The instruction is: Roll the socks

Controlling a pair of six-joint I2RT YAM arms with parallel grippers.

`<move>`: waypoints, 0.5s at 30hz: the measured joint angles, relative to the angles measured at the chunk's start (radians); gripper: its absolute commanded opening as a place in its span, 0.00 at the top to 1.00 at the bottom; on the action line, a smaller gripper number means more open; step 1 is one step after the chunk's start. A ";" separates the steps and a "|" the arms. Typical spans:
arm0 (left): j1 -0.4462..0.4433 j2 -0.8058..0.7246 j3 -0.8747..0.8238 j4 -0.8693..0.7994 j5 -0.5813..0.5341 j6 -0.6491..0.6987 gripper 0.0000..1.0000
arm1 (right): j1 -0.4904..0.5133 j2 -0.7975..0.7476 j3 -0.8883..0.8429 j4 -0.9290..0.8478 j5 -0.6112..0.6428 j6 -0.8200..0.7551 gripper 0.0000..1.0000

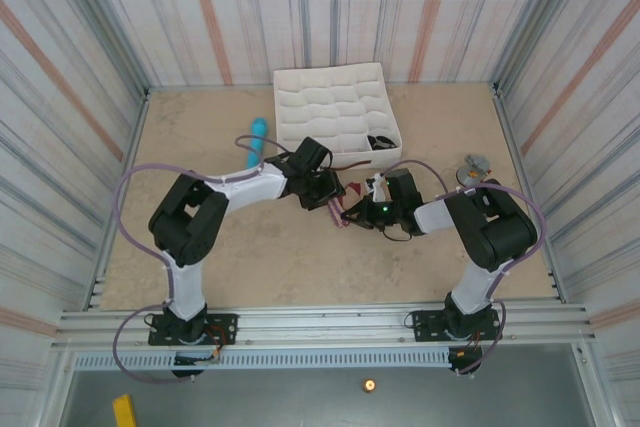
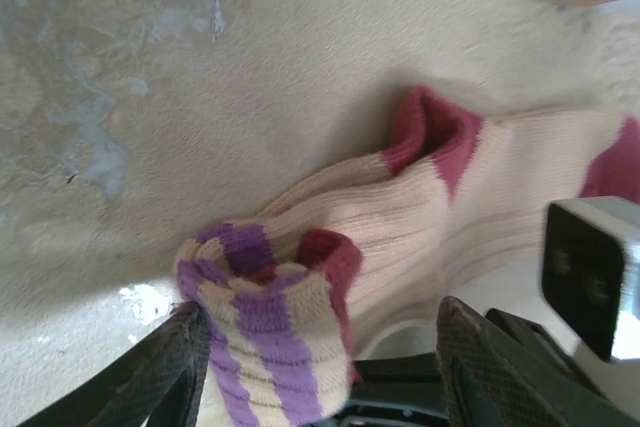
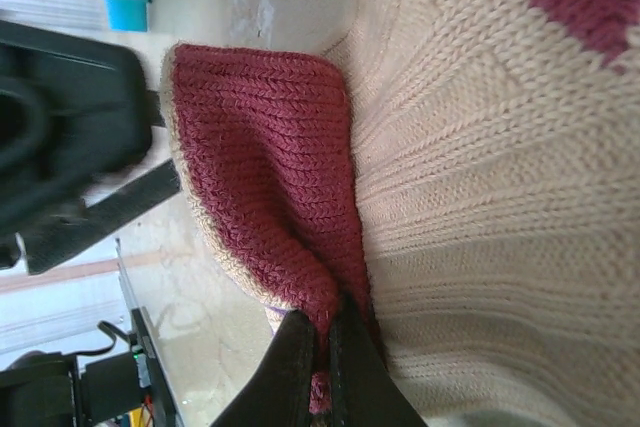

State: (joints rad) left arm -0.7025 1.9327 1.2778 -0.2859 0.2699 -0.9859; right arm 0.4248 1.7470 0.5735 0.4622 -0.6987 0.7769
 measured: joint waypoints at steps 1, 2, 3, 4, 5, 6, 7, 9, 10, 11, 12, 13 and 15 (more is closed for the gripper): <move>0.000 0.023 0.022 -0.026 0.009 0.010 0.40 | 0.000 0.000 0.001 -0.004 0.000 0.000 1.00; 0.000 0.041 0.039 -0.048 0.017 0.020 0.40 | 0.000 0.000 0.002 -0.007 0.000 -0.001 1.00; 0.000 0.057 0.052 -0.071 0.024 0.028 0.41 | 0.000 -0.001 0.005 -0.013 0.001 -0.003 1.00; 0.000 0.065 0.063 -0.088 0.033 0.037 0.42 | 0.000 -0.002 0.006 -0.018 0.001 -0.003 1.00; 0.001 0.067 0.071 -0.101 0.036 0.043 0.42 | 0.000 -0.002 0.007 -0.022 0.001 -0.004 1.00; 0.002 0.067 0.074 -0.117 0.042 0.048 0.43 | 0.000 -0.004 0.008 -0.025 0.002 -0.006 1.00; 0.003 0.067 0.074 -0.134 0.046 0.051 0.43 | 0.000 -0.006 0.008 -0.030 0.005 -0.008 1.00; 0.008 0.069 0.077 -0.158 0.055 0.059 0.45 | 0.000 -0.008 0.010 -0.038 0.008 -0.011 1.00; 0.010 0.071 0.080 -0.169 0.060 0.066 0.45 | 0.000 -0.008 0.012 -0.042 0.008 -0.014 1.00; 0.014 0.073 0.086 -0.179 0.063 0.071 0.45 | 0.000 -0.008 0.013 -0.045 0.008 -0.019 1.00; 0.018 0.080 0.097 -0.195 0.068 0.075 0.45 | 0.000 -0.009 0.014 -0.047 0.008 -0.022 1.00; 0.023 0.091 0.115 -0.214 0.075 0.081 0.45 | 0.000 -0.010 0.014 -0.048 0.010 -0.026 1.00; 0.030 0.111 0.150 -0.248 0.080 0.094 0.44 | 0.000 -0.013 0.014 -0.053 0.013 -0.029 1.00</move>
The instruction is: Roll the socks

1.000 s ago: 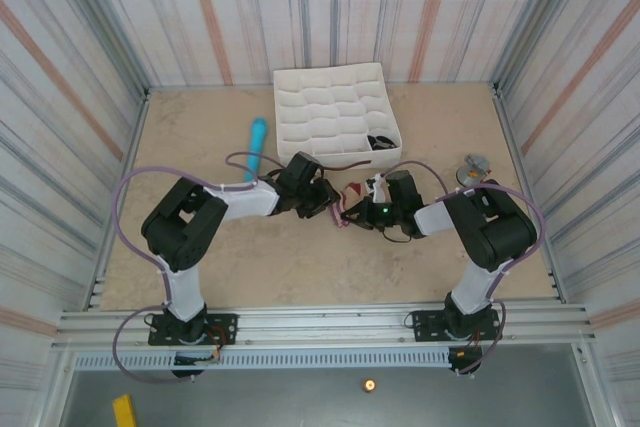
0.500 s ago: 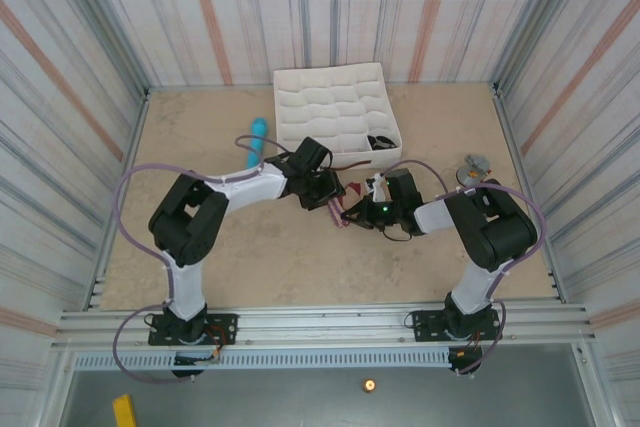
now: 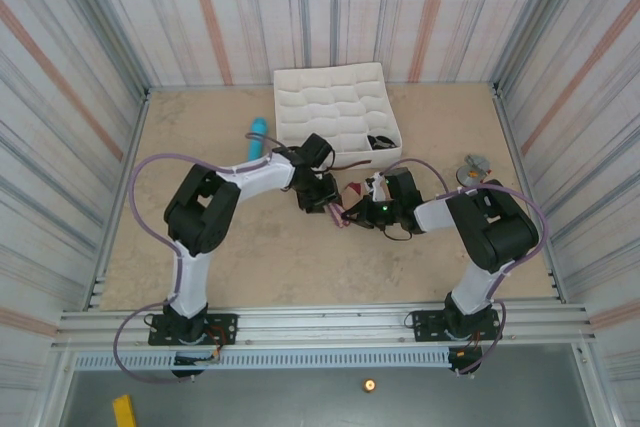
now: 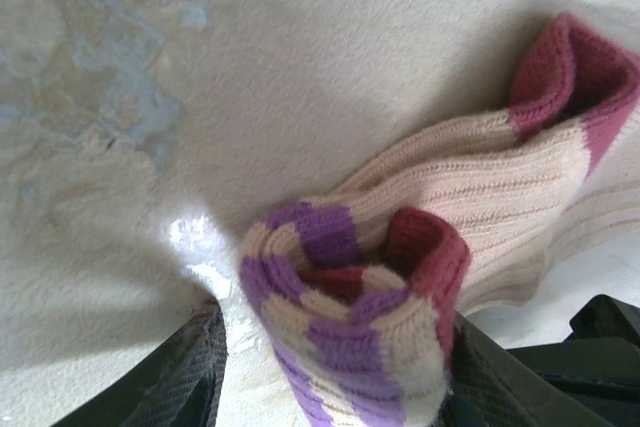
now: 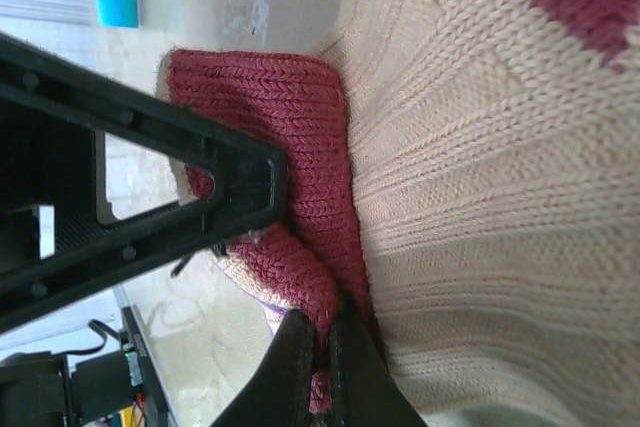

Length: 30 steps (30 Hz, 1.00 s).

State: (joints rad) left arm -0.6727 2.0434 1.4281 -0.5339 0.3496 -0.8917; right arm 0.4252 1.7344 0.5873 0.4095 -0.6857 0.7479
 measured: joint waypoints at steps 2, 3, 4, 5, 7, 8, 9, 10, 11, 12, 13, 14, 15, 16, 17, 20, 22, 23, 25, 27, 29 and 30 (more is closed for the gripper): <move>0.006 0.015 0.027 -0.024 0.000 0.014 0.43 | 0.001 -0.001 0.002 -0.006 0.003 -0.002 1.00; 0.009 0.023 0.040 -0.036 0.002 0.018 0.43 | 0.002 -0.002 0.004 -0.011 0.005 -0.005 1.00; 0.011 0.031 0.053 -0.047 0.003 0.023 0.43 | 0.006 -0.003 0.006 -0.016 0.008 -0.010 1.00; 0.013 0.037 0.063 -0.054 0.005 0.025 0.43 | 0.008 -0.006 0.006 -0.019 0.013 -0.015 1.00; 0.016 0.056 0.092 -0.069 0.010 0.029 0.44 | 0.016 -0.012 0.006 -0.026 0.027 -0.023 1.00; 0.017 0.062 0.102 -0.072 0.010 0.030 0.45 | 0.021 -0.015 0.007 -0.029 0.034 -0.026 1.00; 0.018 0.070 0.113 -0.074 0.011 0.032 0.46 | 0.024 -0.018 0.008 -0.034 0.041 -0.027 1.00; 0.018 0.075 0.119 -0.076 0.011 0.032 0.47 | 0.027 -0.021 0.011 -0.042 0.047 -0.029 1.00; 0.018 0.077 0.122 -0.076 0.011 0.032 0.49 | 0.029 -0.023 0.012 -0.046 0.053 -0.031 1.00; 0.018 0.078 0.123 -0.079 0.010 0.033 0.51 | 0.032 -0.025 0.013 -0.049 0.060 -0.032 1.00; 0.018 0.079 0.123 -0.081 0.010 0.035 0.54 | 0.034 -0.028 0.013 -0.052 0.066 -0.035 1.00; 0.018 0.079 0.124 -0.083 0.009 0.037 0.58 | 0.034 -0.029 0.013 -0.053 0.069 -0.039 1.00; 0.019 0.081 0.124 -0.085 0.008 0.040 0.63 | 0.035 -0.032 0.012 -0.056 0.074 -0.043 1.00; 0.019 0.083 0.124 -0.088 0.010 0.042 0.67 | 0.037 -0.035 0.012 -0.058 0.081 -0.046 1.00; 0.019 0.084 0.124 -0.090 0.008 0.047 0.69 | 0.039 -0.038 0.012 -0.061 0.087 -0.049 1.00; 0.024 0.087 0.123 -0.095 0.010 0.056 0.81 | 0.042 -0.051 0.009 -0.070 0.105 -0.052 1.00; 0.026 0.087 0.118 -0.094 0.015 0.058 0.86 | 0.042 -0.061 0.003 -0.074 0.115 -0.053 1.00; 0.026 0.087 0.115 -0.093 0.018 0.059 0.88 | 0.042 -0.065 0.002 -0.079 0.119 -0.053 1.00; 0.027 0.087 0.112 -0.091 0.023 0.061 0.92 | 0.042 -0.068 0.002 -0.083 0.123 -0.053 1.00; 0.032 0.084 0.103 -0.086 0.032 0.063 0.99 | 0.042 -0.068 0.002 -0.084 0.125 -0.053 1.00; 0.034 0.077 0.087 -0.075 0.041 0.066 1.00 | 0.042 -0.071 -0.003 -0.081 0.124 -0.051 1.00; 0.036 0.071 0.074 -0.068 0.048 0.066 1.00 | 0.042 -0.073 -0.005 -0.081 0.124 -0.049 1.00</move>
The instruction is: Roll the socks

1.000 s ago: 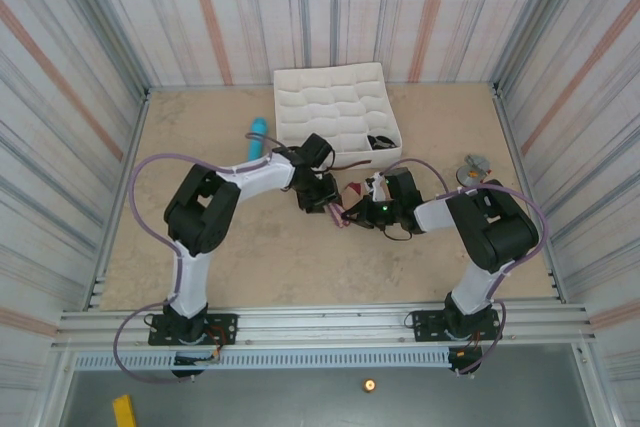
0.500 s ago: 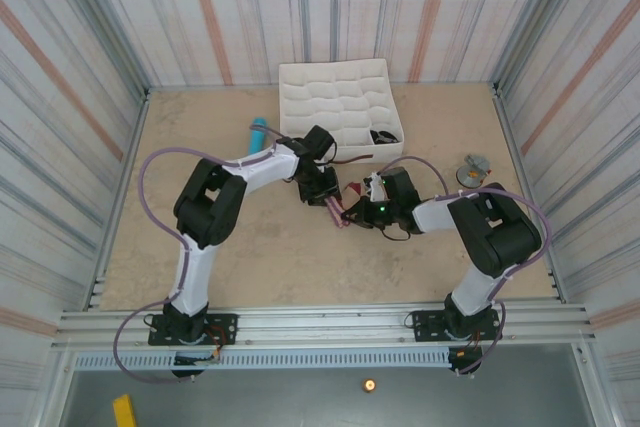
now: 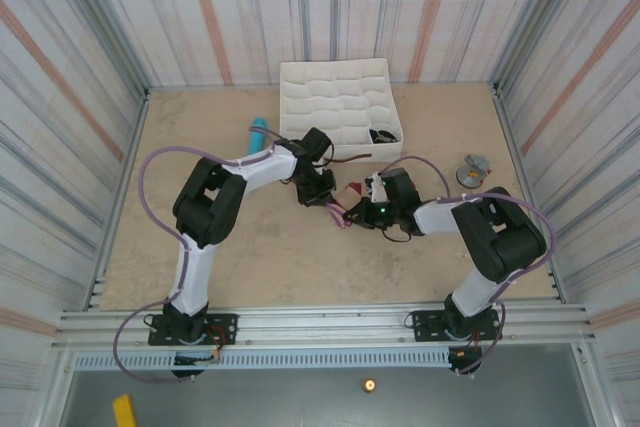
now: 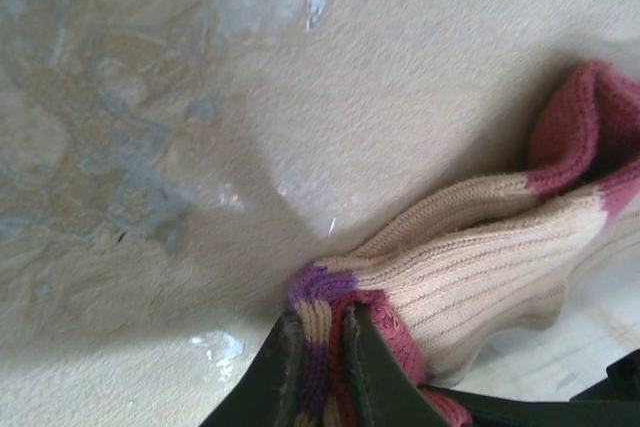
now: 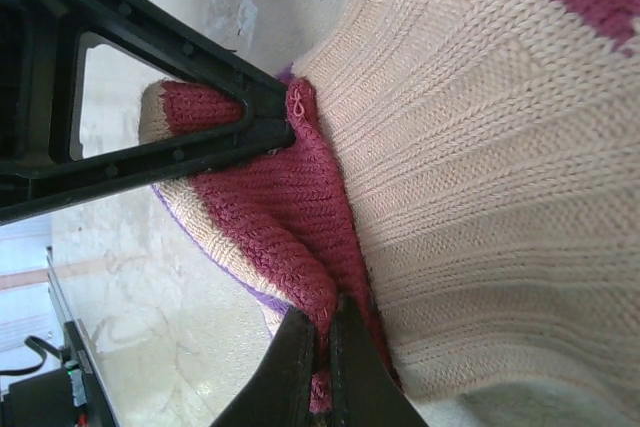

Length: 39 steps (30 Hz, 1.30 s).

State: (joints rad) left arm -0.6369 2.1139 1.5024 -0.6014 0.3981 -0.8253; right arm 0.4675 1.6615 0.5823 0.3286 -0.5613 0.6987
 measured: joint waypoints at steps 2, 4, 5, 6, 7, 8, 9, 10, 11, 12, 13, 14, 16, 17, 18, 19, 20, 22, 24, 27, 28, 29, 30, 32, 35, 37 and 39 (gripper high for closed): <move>0.003 -0.013 -0.026 0.014 0.011 0.000 1.00 | 0.000 0.000 -0.001 0.000 -0.004 0.002 1.00; 0.008 -0.033 -0.063 0.042 0.025 -0.002 0.98 | 0.000 0.000 -0.003 0.000 -0.006 0.007 1.00; 0.008 -0.045 -0.085 0.055 0.030 -0.006 0.93 | 0.000 0.000 -0.004 0.003 -0.007 0.009 1.00; 0.009 -0.058 -0.109 0.070 0.034 -0.011 0.89 | 0.000 0.001 -0.006 0.005 -0.008 0.012 1.00; 0.010 -0.069 -0.129 0.085 0.037 -0.017 0.85 | 0.000 0.002 -0.006 0.007 -0.011 0.016 1.00; 0.010 -0.081 -0.151 0.103 0.042 -0.026 0.71 | 0.000 0.005 -0.006 0.010 -0.013 0.021 1.00; 0.014 -0.092 -0.169 0.121 0.051 -0.031 0.63 | 0.000 0.008 -0.006 0.011 -0.015 0.025 1.00; 0.016 -0.100 -0.180 0.133 0.063 -0.038 0.59 | 0.000 0.010 -0.006 0.011 -0.016 0.027 1.00; 0.019 -0.112 -0.192 0.137 0.066 -0.047 0.50 | -0.001 0.014 -0.003 0.011 -0.019 0.027 1.00; 0.022 -0.123 -0.204 0.142 0.077 -0.054 0.45 | -0.002 0.020 0.000 0.012 -0.021 0.027 1.00; 0.023 -0.131 -0.212 0.145 0.081 -0.059 0.43 | -0.002 0.025 0.004 0.011 -0.024 0.027 1.00; 0.027 -0.139 -0.220 0.148 0.084 -0.063 0.43 | -0.002 0.033 0.010 0.011 -0.029 0.027 1.00; 0.030 -0.151 -0.235 0.153 0.085 -0.066 0.42 | -0.003 0.046 0.022 0.012 -0.039 0.027 1.00; 0.033 -0.155 -0.242 0.155 0.085 -0.069 0.41 | -0.004 0.051 0.028 0.011 -0.043 0.027 1.00; 0.035 -0.158 -0.245 0.156 0.085 -0.070 0.38 | -0.004 0.054 0.031 0.011 -0.046 0.027 1.00; 0.036 -0.161 -0.248 0.159 0.089 -0.071 0.31 | -0.005 0.057 0.034 0.010 -0.048 0.027 1.00; 0.037 -0.165 -0.250 0.161 0.090 -0.074 0.26 | -0.008 0.061 0.037 0.008 -0.053 0.027 1.00; 0.040 -0.183 -0.262 0.162 0.077 -0.077 0.20 | -0.016 0.069 0.044 0.003 -0.072 0.027 1.00; 0.040 -0.209 -0.290 0.169 0.061 -0.081 0.17 | -0.023 0.081 0.055 -0.006 -0.089 0.026 1.00; 0.042 -0.245 -0.326 0.169 0.029 -0.081 0.18 | -0.032 0.100 0.071 -0.013 -0.112 0.026 1.00; 0.042 -0.251 -0.333 0.174 0.023 -0.081 0.21 | -0.033 0.105 0.075 -0.013 -0.117 0.026 1.00; 0.041 -0.255 -0.341 0.183 0.018 -0.080 0.23 | -0.035 0.106 0.077 -0.014 -0.122 0.026 1.00; 0.041 -0.259 -0.350 0.195 0.015 -0.083 0.26 | -0.036 0.108 0.077 -0.015 -0.125 0.026 1.00; 0.038 -0.270 -0.375 0.227 0.007 -0.092 0.34 | -0.036 0.112 0.081 -0.018 -0.128 0.026 1.00; 0.027 -0.288 -0.425 0.301 0.000 -0.117 0.42 | -0.038 0.114 0.083 -0.020 -0.134 0.026 1.00; 0.016 -0.301 -0.459 0.362 -0.003 -0.140 0.38 | -0.041 0.117 0.083 -0.020 -0.139 0.026 1.00; 0.008 -0.323 -0.499 0.429 -0.011 -0.162 0.29 | -0.043 0.117 0.084 -0.020 -0.144 0.026 1.00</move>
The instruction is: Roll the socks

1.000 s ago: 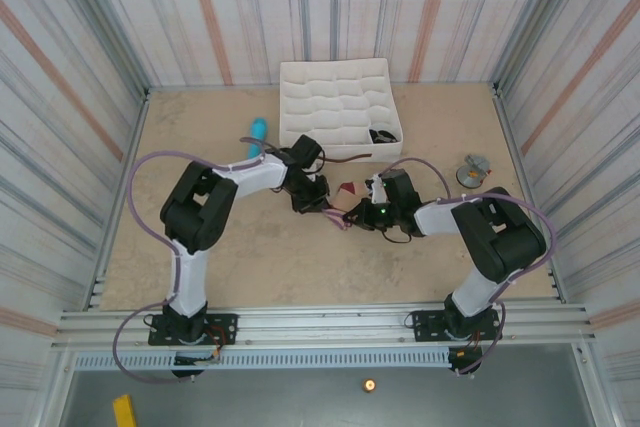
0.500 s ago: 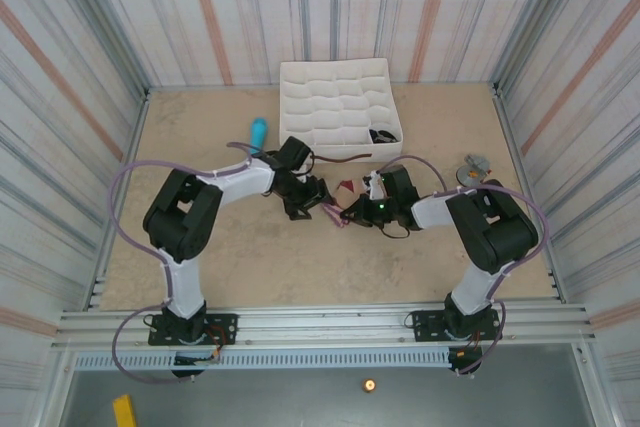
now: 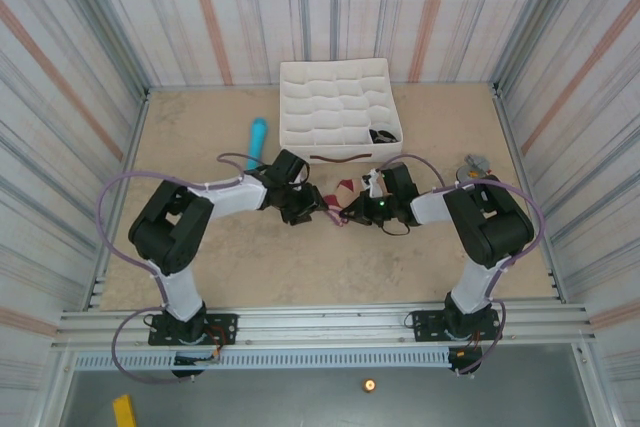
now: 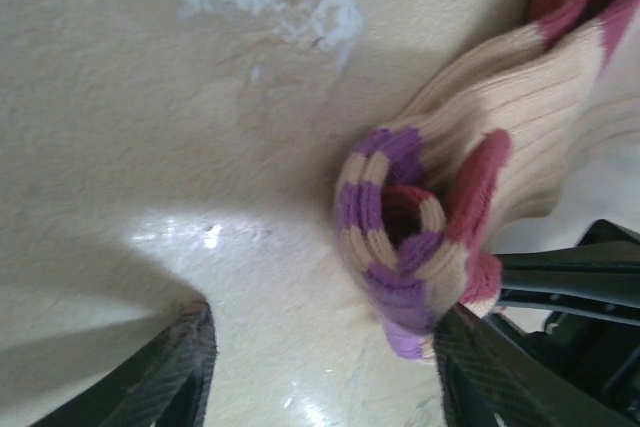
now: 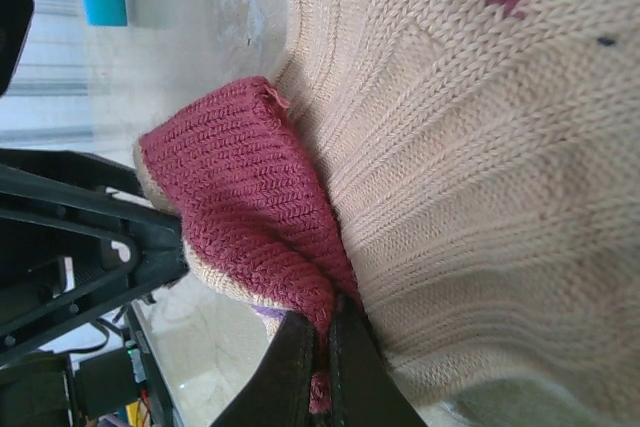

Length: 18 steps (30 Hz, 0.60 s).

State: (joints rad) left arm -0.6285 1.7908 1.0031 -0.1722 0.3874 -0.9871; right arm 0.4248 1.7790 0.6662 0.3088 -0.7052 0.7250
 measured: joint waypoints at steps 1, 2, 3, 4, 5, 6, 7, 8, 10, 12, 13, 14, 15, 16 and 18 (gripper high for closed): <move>-0.001 -0.016 -0.022 0.029 -0.012 -0.011 0.30 | -0.001 0.000 0.000 0.000 0.000 0.000 1.00; -0.002 -0.029 -0.038 0.045 -0.019 -0.015 0.31 | -0.001 0.000 0.000 0.000 -0.001 0.000 1.00; -0.002 -0.043 -0.055 0.056 -0.030 -0.021 0.35 | -0.001 0.000 0.000 0.000 -0.001 0.000 1.00; -0.002 -0.056 -0.071 0.064 -0.041 -0.023 0.39 | -0.001 0.000 0.000 0.000 -0.001 0.000 1.00; -0.002 -0.066 -0.082 0.070 -0.050 -0.030 0.40 | -0.001 -0.001 0.000 0.000 -0.001 0.000 1.00; -0.002 -0.081 -0.095 0.075 -0.061 -0.033 0.42 | -0.001 -0.001 0.000 -0.001 -0.001 0.000 1.00; -0.002 -0.098 -0.108 0.077 -0.071 -0.038 0.44 | -0.001 -0.001 0.000 -0.001 -0.001 0.000 1.00; -0.001 -0.111 -0.117 0.081 -0.076 -0.043 0.46 | -0.001 -0.001 0.000 -0.002 -0.001 0.000 1.00; -0.001 -0.138 -0.138 0.099 -0.085 -0.060 0.47 | -0.001 -0.001 0.000 -0.002 -0.001 0.000 1.00; -0.001 -0.145 -0.159 0.137 -0.086 -0.078 0.48 | -0.001 -0.001 0.002 -0.005 -0.001 0.000 1.00; -0.001 -0.141 -0.168 0.153 -0.085 -0.090 0.48 | -0.001 -0.001 0.002 -0.006 -0.001 0.000 1.00; -0.001 -0.133 -0.172 0.163 -0.085 -0.098 0.49 | -0.001 -0.001 0.002 -0.006 -0.001 0.000 1.00; -0.001 -0.117 -0.172 0.179 -0.082 -0.111 0.50 | -0.001 -0.001 0.002 -0.006 -0.001 0.000 1.00; -0.001 -0.100 -0.172 0.196 -0.080 -0.120 0.50 | -0.001 -0.001 0.002 -0.006 -0.001 0.000 1.00; -0.001 -0.070 -0.170 0.239 -0.070 -0.138 0.51 | -0.001 -0.001 0.002 -0.006 -0.001 -0.001 1.00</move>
State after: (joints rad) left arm -0.6296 1.7206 0.8330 0.0669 0.3176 -1.1252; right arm 0.4236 1.7782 0.6682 0.3023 -0.7059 0.7242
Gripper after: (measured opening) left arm 0.496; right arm 0.060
